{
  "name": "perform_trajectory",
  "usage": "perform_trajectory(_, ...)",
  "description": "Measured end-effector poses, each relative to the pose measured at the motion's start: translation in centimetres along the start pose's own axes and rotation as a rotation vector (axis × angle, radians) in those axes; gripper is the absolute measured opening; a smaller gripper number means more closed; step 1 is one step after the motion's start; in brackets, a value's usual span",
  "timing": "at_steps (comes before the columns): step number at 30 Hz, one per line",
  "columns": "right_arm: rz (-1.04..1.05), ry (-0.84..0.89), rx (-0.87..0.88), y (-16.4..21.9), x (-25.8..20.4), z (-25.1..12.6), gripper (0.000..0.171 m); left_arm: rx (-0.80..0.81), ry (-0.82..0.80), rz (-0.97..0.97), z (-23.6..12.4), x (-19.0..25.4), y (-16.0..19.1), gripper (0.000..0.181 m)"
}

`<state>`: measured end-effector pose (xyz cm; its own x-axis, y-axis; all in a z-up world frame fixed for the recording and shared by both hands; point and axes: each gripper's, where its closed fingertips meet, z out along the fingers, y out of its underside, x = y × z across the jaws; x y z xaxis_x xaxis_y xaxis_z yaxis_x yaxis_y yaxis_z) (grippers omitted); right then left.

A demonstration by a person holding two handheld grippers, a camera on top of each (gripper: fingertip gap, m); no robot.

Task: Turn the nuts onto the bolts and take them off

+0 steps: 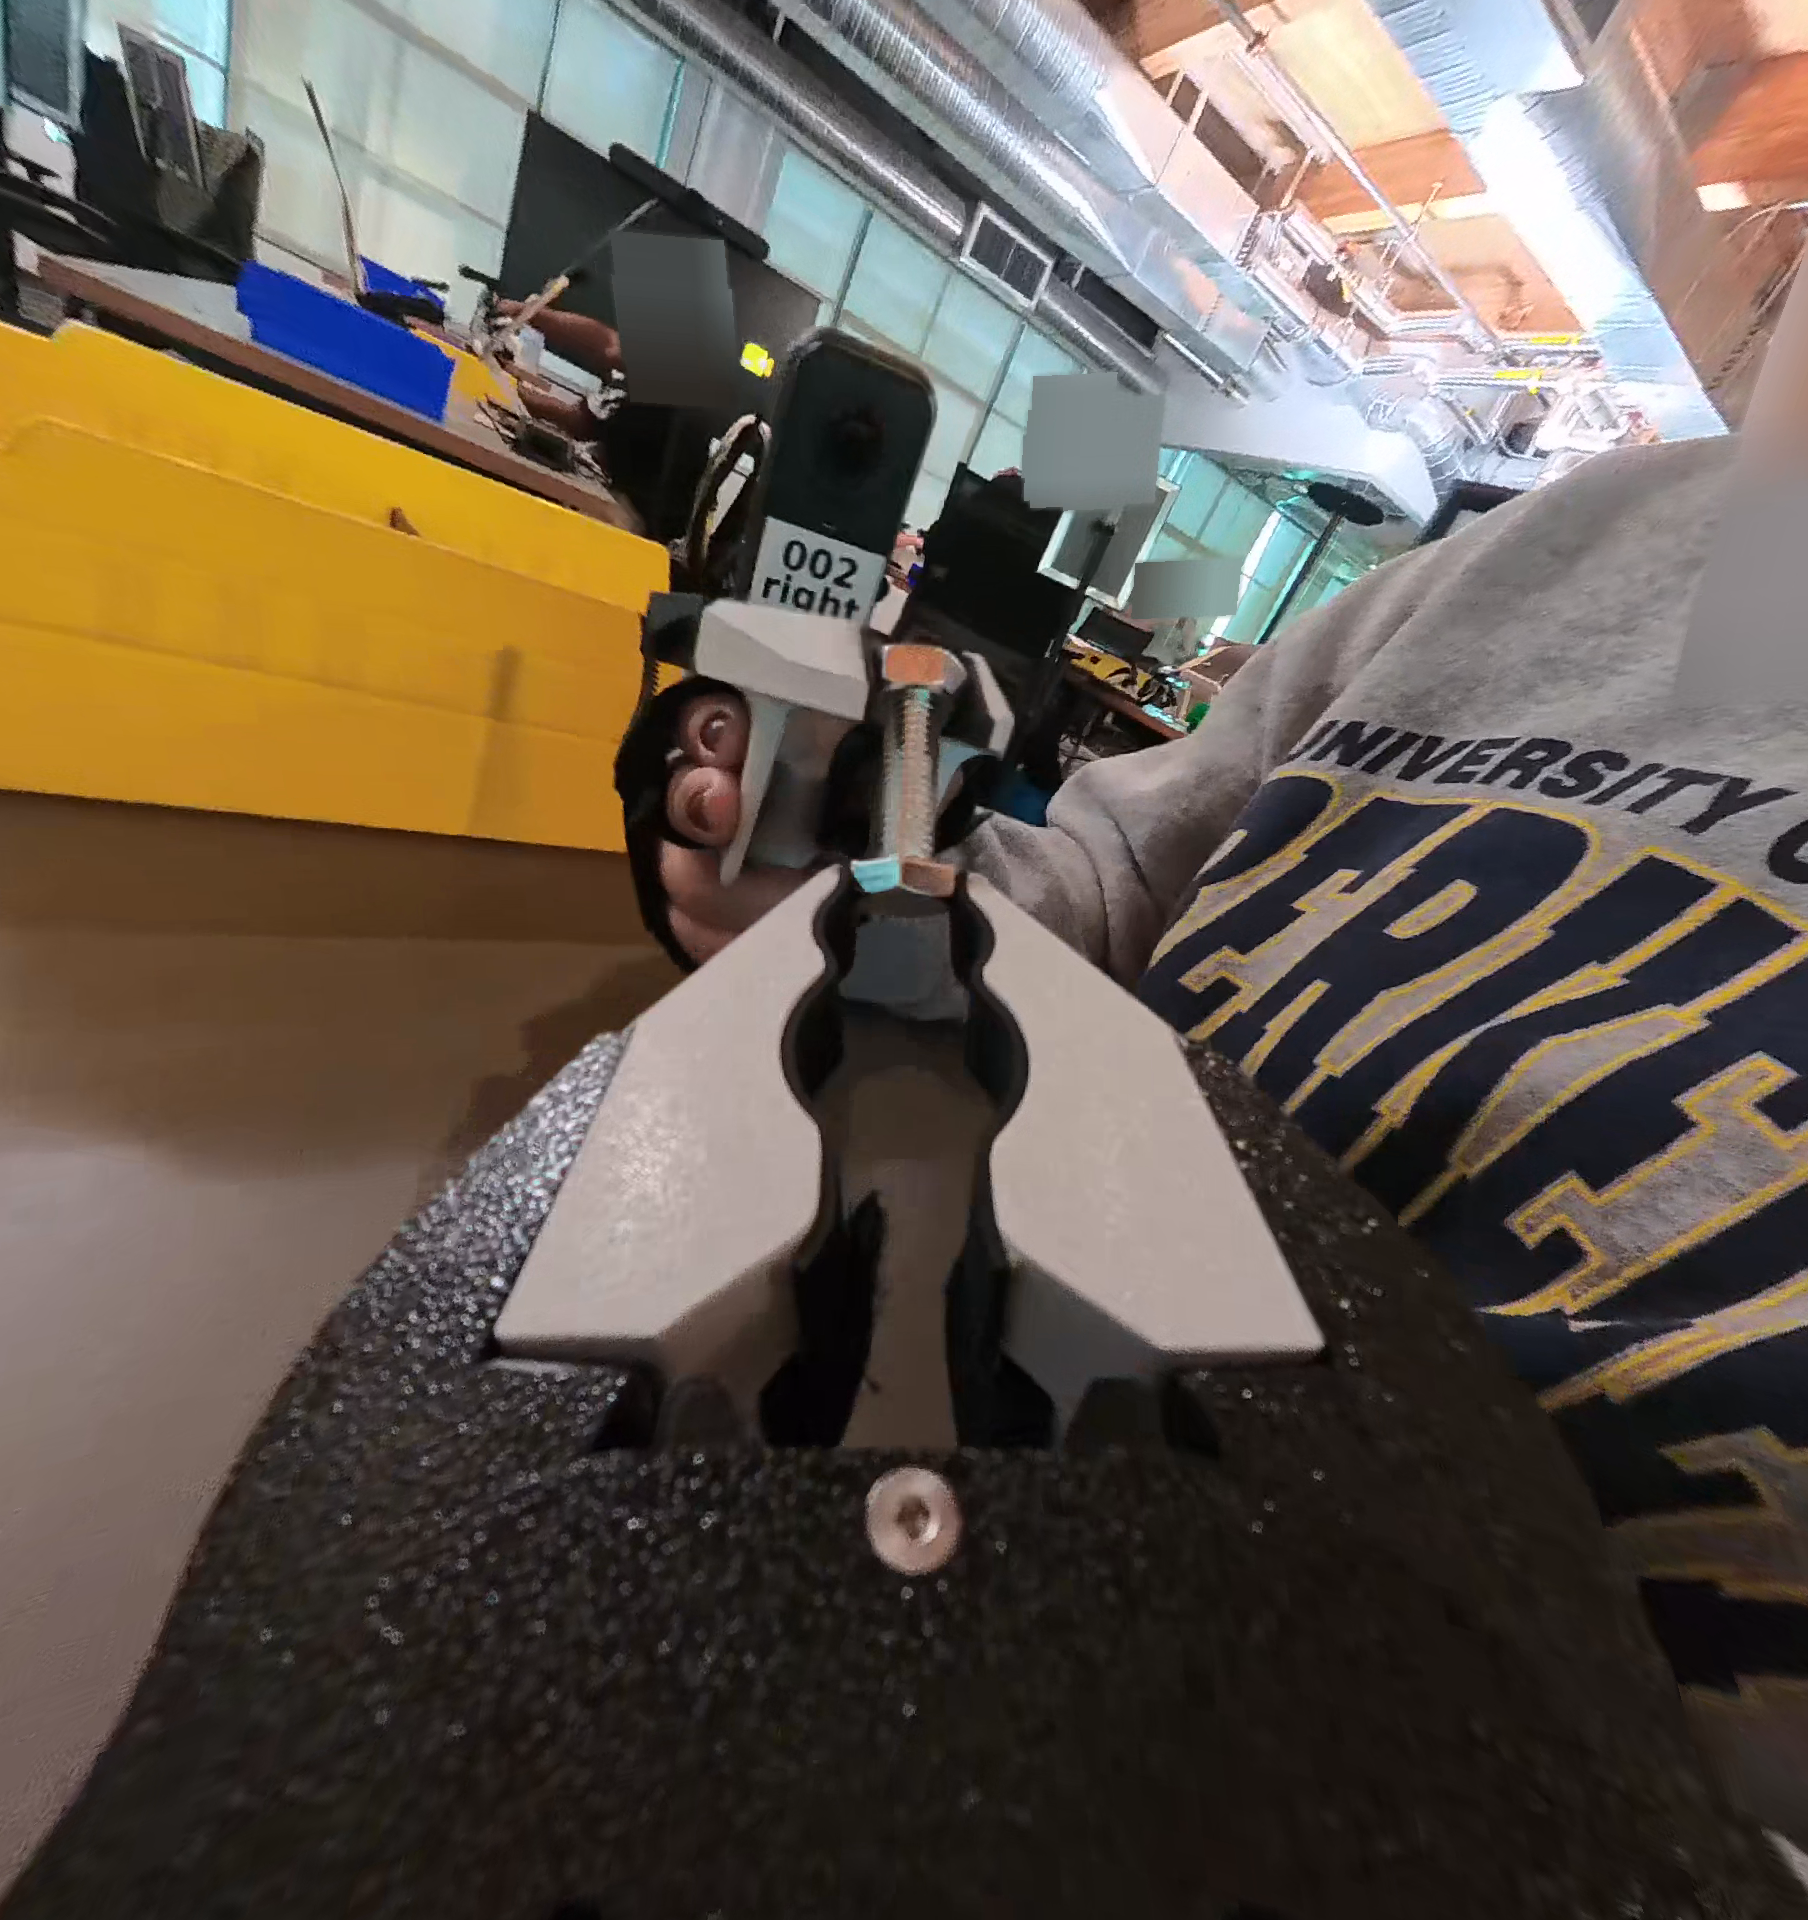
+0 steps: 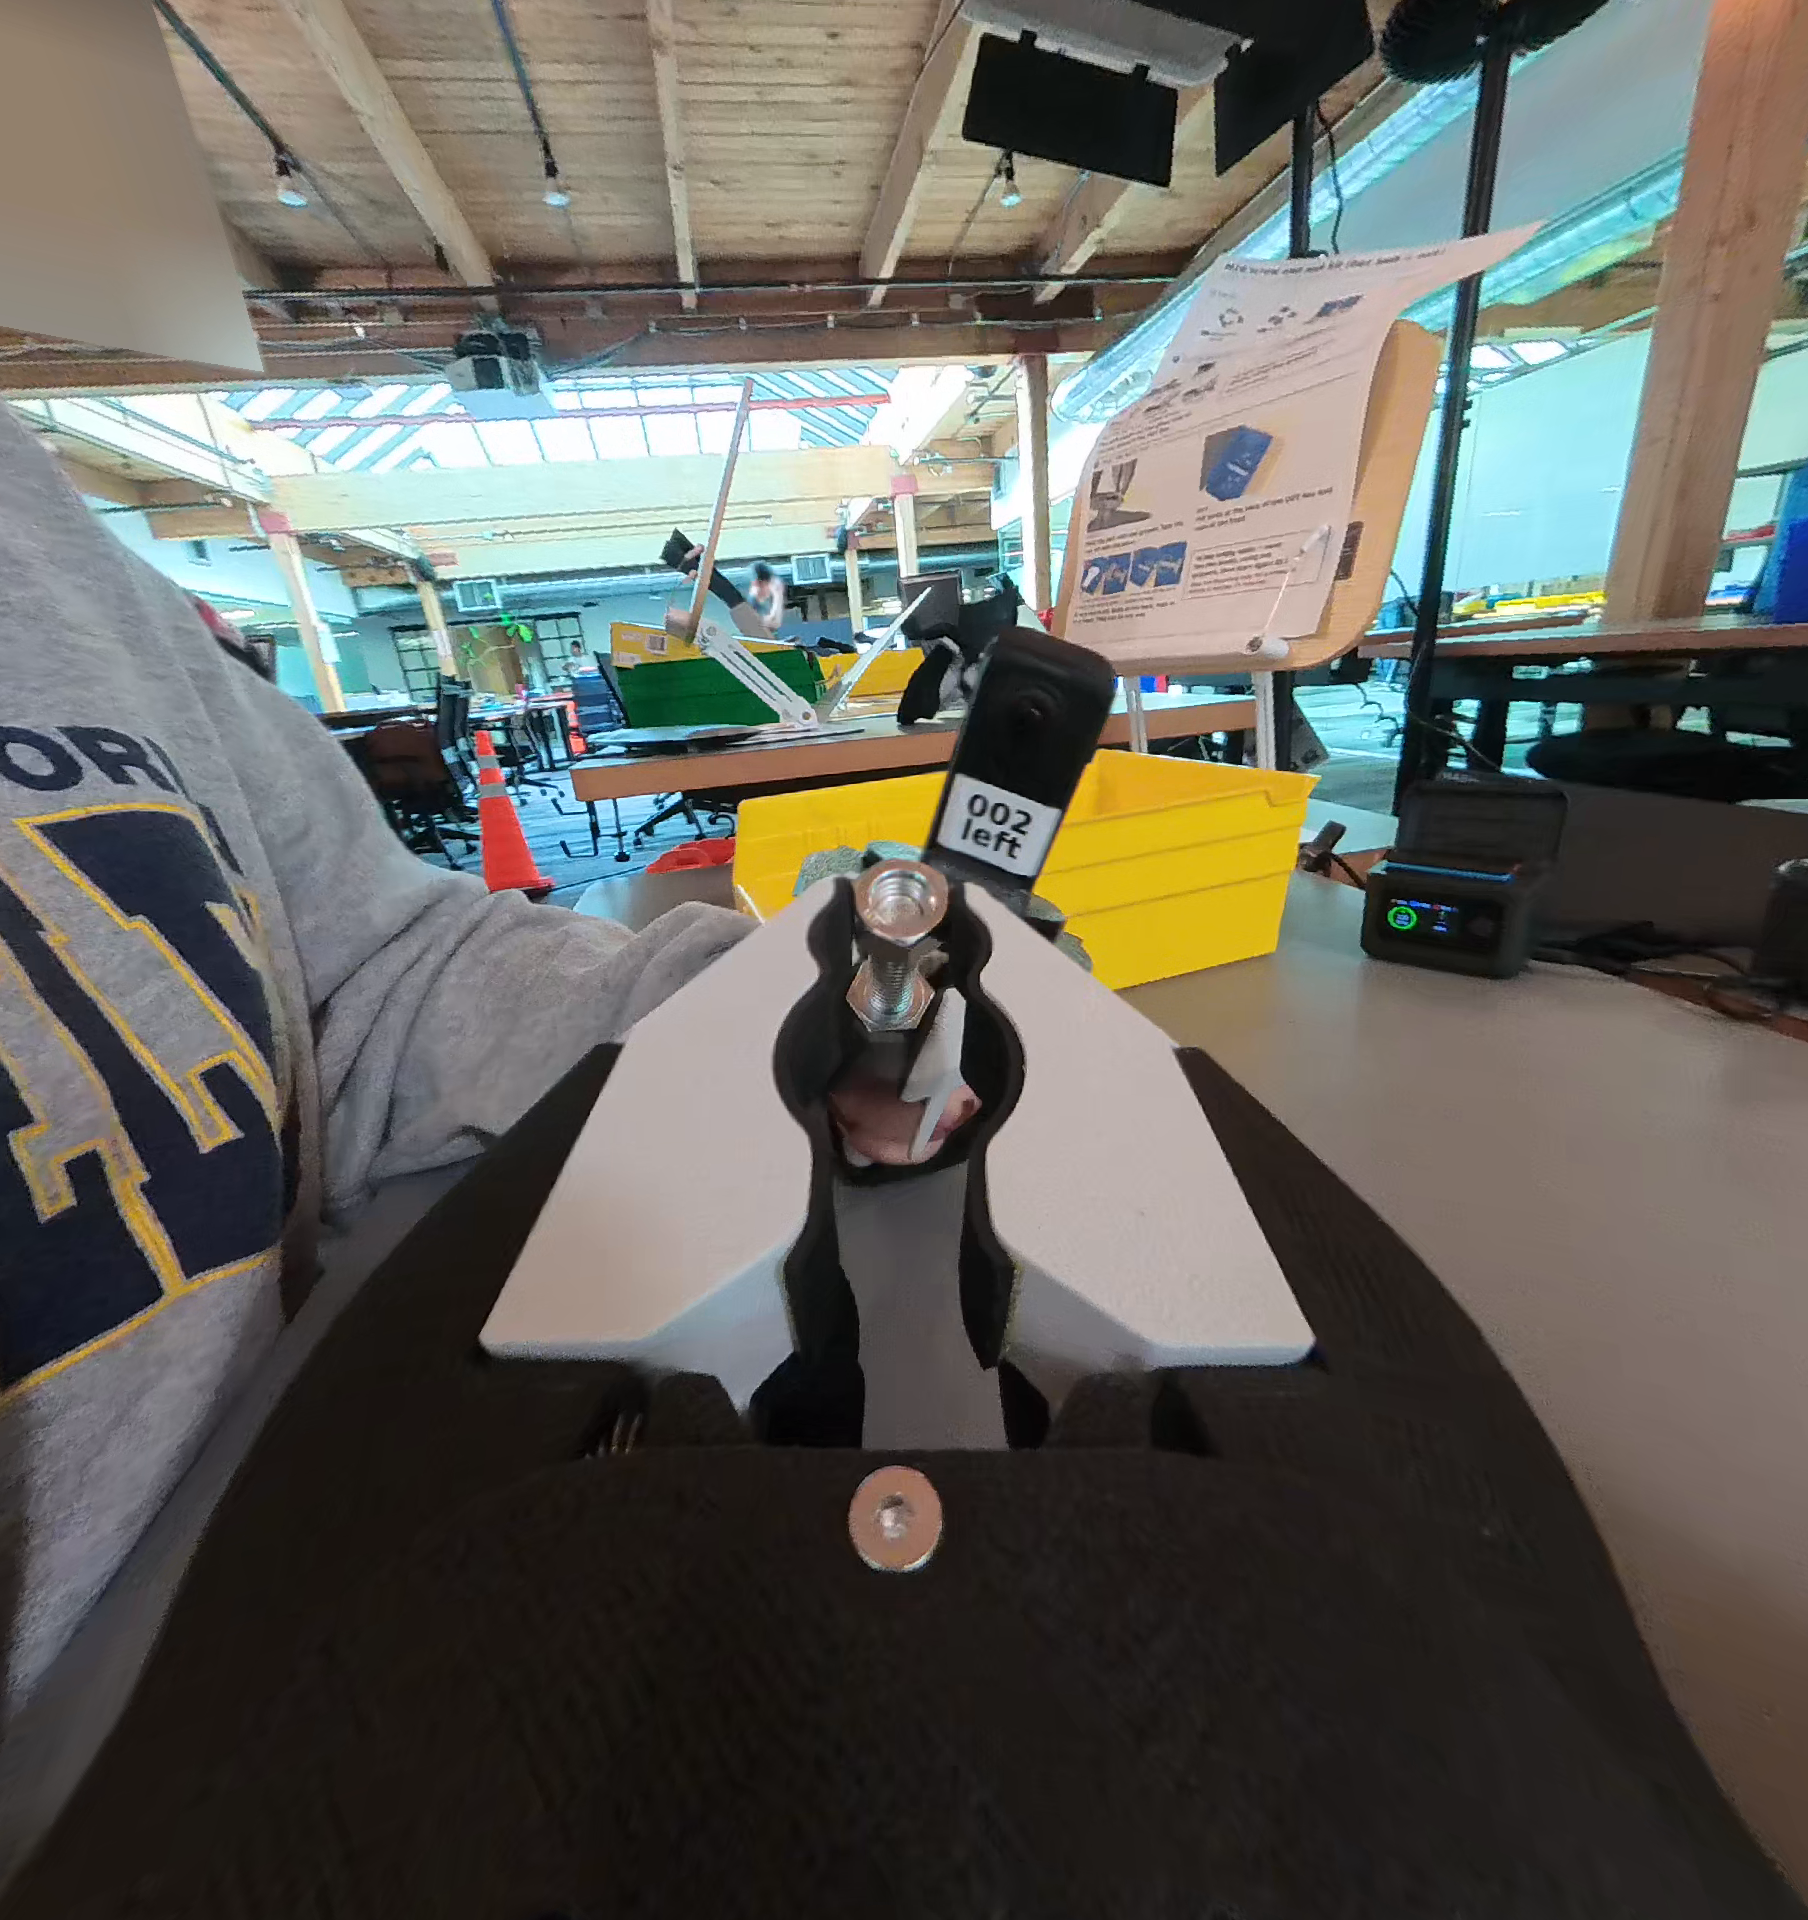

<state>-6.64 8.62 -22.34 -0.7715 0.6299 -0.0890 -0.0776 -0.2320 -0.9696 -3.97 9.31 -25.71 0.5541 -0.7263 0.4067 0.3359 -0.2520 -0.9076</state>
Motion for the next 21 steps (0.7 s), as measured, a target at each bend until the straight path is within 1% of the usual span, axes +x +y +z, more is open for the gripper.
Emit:
perform_trajectory(6, -0.048, -0.139, -0.042, 0.3, -2.4, 0.0, 0.016, -0.053, 0.185, -0.117, 0.0, 2.4, 0.9, 0.016)
perform_trajectory(11, -0.116, -0.193, -0.092, 0.7, -3.8, -0.1, 0.016, -0.102, 0.262, -0.172, 0.1, 3.6, 1.7, 0.016)
perform_trajectory(15, -0.137, -0.175, -0.101, 0.8, -3.6, -0.1, 0.017, -0.087, 0.224, -0.134, 0.0, 3.4, 1.6, 0.016)
perform_trajectory(21, -0.126, -0.102, -0.062, 0.4, -2.3, -0.2, 0.018, -0.007, 0.070, 0.033, -0.2, 2.0, 0.6, 0.016)
